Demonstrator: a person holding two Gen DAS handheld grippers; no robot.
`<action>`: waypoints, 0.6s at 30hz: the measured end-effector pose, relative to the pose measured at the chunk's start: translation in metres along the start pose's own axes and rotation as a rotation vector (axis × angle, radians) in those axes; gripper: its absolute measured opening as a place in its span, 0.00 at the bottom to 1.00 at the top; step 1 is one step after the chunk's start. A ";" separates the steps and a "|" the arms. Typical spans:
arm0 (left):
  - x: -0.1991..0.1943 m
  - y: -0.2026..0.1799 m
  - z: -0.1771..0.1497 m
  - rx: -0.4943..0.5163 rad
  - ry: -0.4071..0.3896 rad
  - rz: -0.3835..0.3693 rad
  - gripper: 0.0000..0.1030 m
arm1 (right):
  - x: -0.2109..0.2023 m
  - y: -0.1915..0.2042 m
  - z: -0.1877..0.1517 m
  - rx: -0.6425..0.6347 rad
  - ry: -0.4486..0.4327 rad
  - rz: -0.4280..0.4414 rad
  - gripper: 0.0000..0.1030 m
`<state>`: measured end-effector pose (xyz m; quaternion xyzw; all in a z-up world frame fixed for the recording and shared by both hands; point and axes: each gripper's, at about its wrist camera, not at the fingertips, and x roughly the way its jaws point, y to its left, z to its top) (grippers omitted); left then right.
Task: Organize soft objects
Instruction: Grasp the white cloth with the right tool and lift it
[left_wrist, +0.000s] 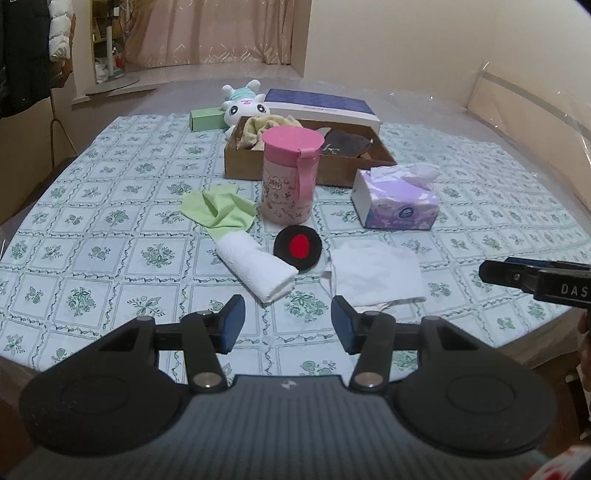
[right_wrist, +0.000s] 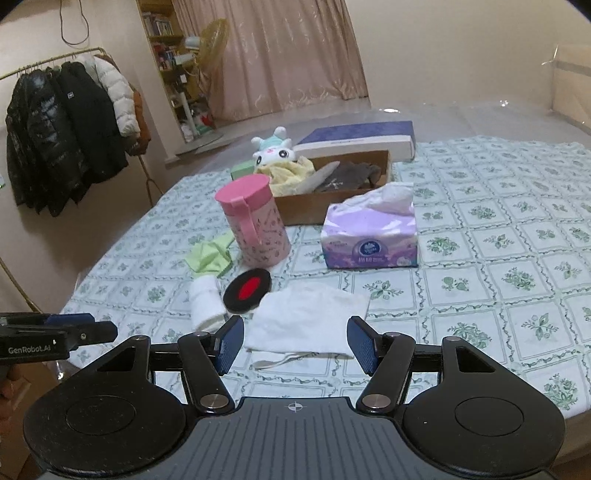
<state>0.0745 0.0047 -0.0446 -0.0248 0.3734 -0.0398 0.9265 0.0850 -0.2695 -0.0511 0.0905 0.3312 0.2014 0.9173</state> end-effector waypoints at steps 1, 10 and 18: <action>0.003 0.002 0.000 -0.003 0.003 0.000 0.47 | 0.003 -0.001 -0.001 0.000 0.005 0.001 0.61; 0.032 0.021 -0.003 -0.039 0.029 0.021 0.47 | 0.041 -0.014 -0.011 -0.006 0.071 -0.021 0.61; 0.064 0.037 0.001 -0.050 0.048 0.039 0.47 | 0.093 -0.030 -0.010 -0.019 0.117 -0.067 0.61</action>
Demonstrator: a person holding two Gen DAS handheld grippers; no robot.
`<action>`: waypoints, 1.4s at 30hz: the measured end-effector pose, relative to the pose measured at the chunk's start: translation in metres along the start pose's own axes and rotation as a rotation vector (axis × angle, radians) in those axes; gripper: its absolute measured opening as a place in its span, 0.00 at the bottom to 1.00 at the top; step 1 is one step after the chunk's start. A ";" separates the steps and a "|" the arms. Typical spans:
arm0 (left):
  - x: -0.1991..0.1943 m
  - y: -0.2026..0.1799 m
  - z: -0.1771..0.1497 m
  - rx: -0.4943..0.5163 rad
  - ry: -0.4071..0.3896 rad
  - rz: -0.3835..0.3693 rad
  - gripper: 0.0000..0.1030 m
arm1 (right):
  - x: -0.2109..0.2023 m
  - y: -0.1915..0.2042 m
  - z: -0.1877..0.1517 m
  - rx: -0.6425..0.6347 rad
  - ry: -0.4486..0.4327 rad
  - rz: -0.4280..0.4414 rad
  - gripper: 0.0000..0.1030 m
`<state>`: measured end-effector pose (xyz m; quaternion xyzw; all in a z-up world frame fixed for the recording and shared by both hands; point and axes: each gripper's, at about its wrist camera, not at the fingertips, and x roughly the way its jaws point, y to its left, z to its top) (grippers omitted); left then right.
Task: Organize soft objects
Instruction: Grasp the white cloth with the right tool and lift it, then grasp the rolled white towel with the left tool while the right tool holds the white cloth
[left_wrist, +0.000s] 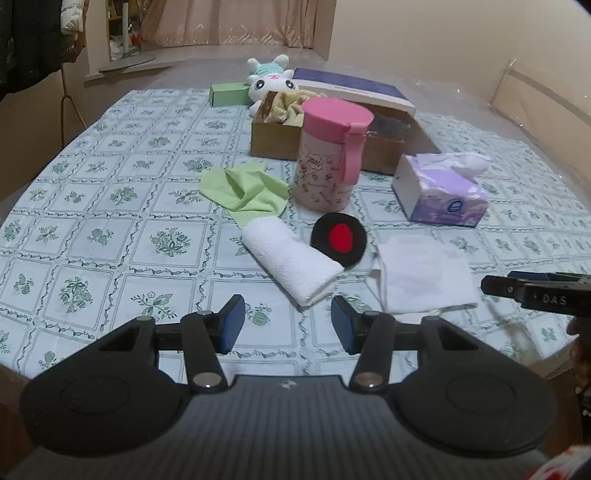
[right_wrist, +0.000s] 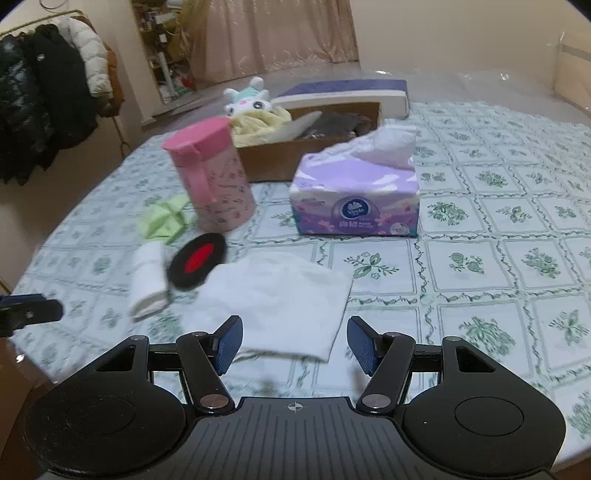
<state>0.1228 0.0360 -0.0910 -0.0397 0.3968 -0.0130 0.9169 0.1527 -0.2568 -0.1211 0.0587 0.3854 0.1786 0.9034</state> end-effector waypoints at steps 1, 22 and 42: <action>0.004 0.001 0.000 -0.002 0.004 0.000 0.47 | 0.009 -0.002 0.001 0.004 0.004 -0.007 0.61; 0.049 0.021 0.003 -0.030 0.051 0.001 0.47 | 0.084 0.008 -0.001 -0.074 -0.042 -0.035 0.08; 0.057 0.030 0.005 -0.043 0.055 -0.001 0.47 | 0.076 0.058 0.006 -0.378 -0.041 -0.003 0.08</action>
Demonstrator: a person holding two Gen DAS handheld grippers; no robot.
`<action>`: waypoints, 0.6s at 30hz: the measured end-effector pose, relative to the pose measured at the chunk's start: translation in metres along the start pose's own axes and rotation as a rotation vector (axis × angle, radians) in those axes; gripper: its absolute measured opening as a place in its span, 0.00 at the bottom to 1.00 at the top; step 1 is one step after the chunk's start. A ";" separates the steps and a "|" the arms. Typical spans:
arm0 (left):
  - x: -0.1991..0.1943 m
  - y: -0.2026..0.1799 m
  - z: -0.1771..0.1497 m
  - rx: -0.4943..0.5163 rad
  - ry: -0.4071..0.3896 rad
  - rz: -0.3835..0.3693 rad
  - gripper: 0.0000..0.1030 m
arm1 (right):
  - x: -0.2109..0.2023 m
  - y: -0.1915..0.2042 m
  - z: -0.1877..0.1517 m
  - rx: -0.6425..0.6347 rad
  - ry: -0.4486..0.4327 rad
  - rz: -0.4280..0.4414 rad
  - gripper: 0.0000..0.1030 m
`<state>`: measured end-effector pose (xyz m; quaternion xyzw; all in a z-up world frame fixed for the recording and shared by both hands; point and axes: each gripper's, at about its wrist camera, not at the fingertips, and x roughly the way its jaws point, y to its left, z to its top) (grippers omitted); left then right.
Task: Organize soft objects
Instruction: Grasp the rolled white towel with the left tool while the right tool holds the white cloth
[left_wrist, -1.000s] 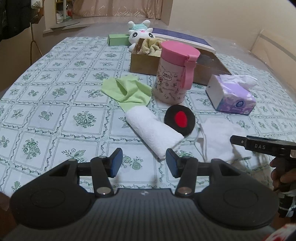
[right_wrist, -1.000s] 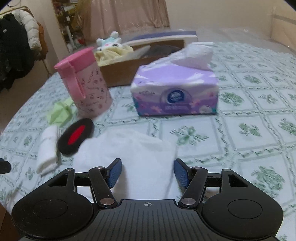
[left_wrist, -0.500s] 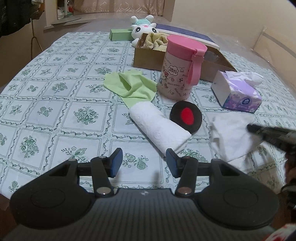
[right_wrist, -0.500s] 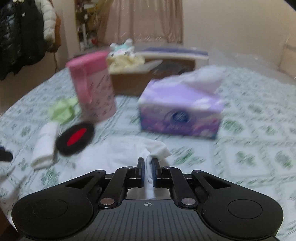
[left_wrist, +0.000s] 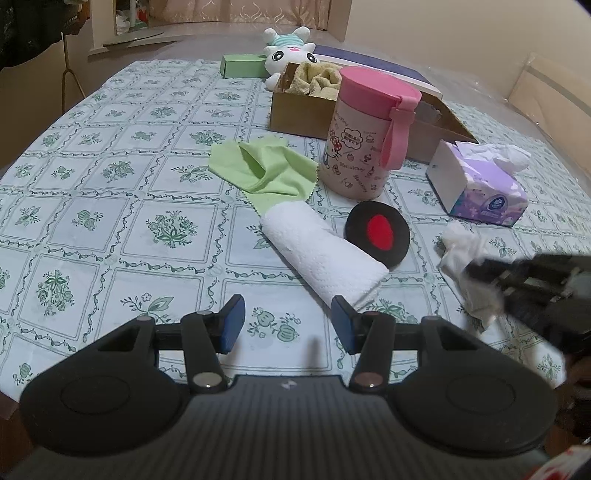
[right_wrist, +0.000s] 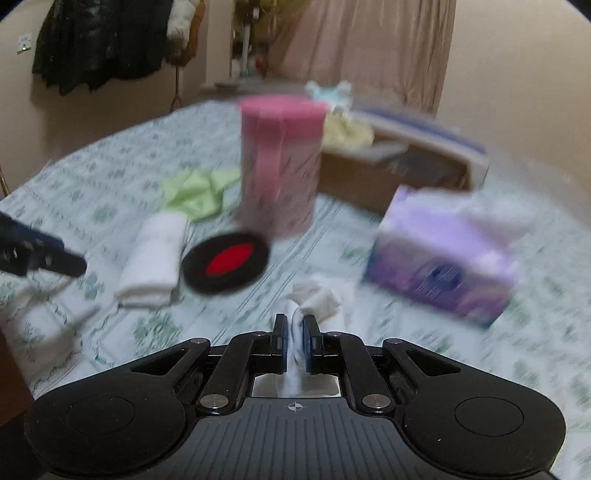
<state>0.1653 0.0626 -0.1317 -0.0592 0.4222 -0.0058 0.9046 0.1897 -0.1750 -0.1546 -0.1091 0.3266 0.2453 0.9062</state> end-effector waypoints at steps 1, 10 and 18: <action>0.001 0.001 0.000 0.000 0.000 0.001 0.47 | 0.006 0.001 -0.003 0.016 0.018 0.008 0.08; 0.013 0.006 0.004 -0.008 0.011 -0.002 0.47 | 0.017 -0.017 -0.001 0.090 0.046 0.034 0.20; 0.023 0.003 0.010 -0.012 0.010 -0.023 0.47 | 0.017 -0.024 0.003 0.112 0.008 0.014 0.51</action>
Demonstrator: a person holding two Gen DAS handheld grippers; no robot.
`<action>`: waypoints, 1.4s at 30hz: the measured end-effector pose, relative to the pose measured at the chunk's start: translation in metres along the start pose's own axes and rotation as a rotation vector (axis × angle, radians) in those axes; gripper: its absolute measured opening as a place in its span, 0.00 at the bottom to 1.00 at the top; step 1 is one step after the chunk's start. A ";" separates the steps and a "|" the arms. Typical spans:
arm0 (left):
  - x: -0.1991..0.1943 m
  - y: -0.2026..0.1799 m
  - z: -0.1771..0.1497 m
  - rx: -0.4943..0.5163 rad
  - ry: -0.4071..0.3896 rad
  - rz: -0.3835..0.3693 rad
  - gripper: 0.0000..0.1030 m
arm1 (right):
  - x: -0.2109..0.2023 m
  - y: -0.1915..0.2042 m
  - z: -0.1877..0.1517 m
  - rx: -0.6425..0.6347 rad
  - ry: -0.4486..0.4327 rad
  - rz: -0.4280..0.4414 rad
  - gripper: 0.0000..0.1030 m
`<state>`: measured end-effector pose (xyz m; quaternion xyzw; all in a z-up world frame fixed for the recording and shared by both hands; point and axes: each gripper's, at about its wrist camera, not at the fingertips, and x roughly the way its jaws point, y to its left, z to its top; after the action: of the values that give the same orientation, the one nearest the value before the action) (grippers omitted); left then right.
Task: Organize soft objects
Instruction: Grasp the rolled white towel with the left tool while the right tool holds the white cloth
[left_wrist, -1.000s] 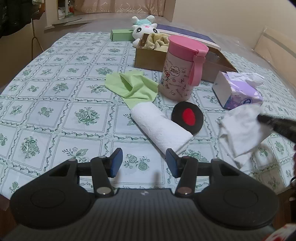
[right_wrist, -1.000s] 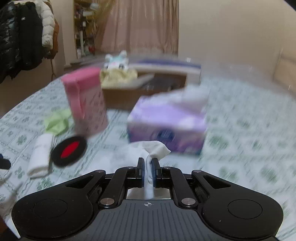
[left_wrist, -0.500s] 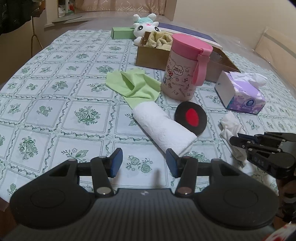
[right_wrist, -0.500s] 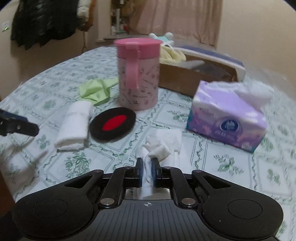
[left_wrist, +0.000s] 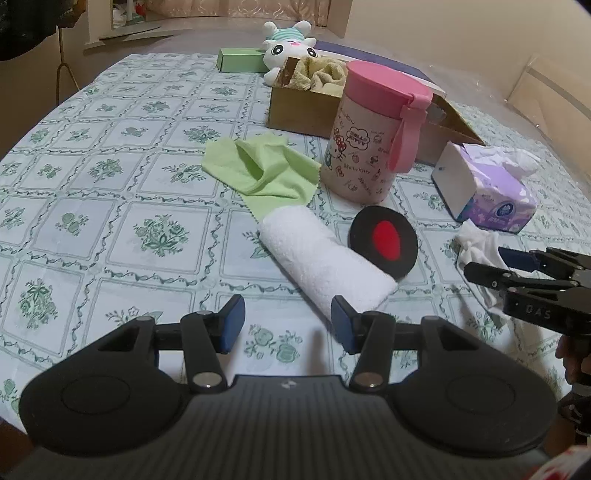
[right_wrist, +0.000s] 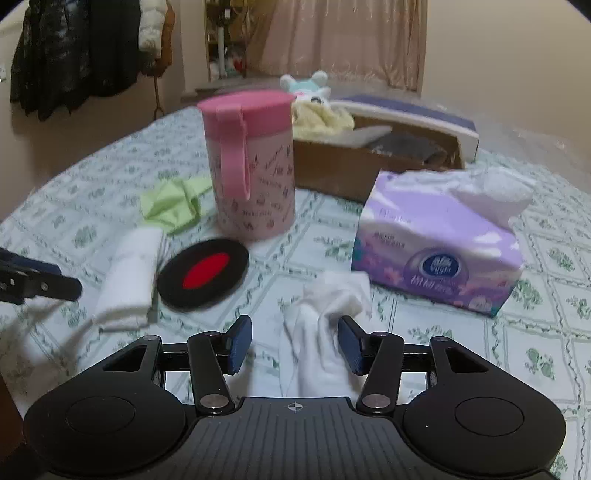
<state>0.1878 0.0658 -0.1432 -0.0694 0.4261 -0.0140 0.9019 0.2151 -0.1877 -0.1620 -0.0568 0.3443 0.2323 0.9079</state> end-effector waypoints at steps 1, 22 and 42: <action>0.001 0.000 0.001 -0.003 -0.001 -0.003 0.47 | -0.002 -0.001 0.001 0.004 -0.013 -0.001 0.51; 0.036 -0.024 0.028 -0.121 0.016 -0.056 0.61 | 0.017 -0.032 -0.006 0.108 0.026 -0.014 0.35; 0.042 -0.009 0.019 0.026 0.029 0.067 0.65 | 0.017 -0.033 -0.011 0.115 0.002 -0.006 0.35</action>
<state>0.2292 0.0558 -0.1620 -0.0430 0.4410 0.0095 0.8964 0.2349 -0.2130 -0.1829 -0.0056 0.3577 0.2091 0.9101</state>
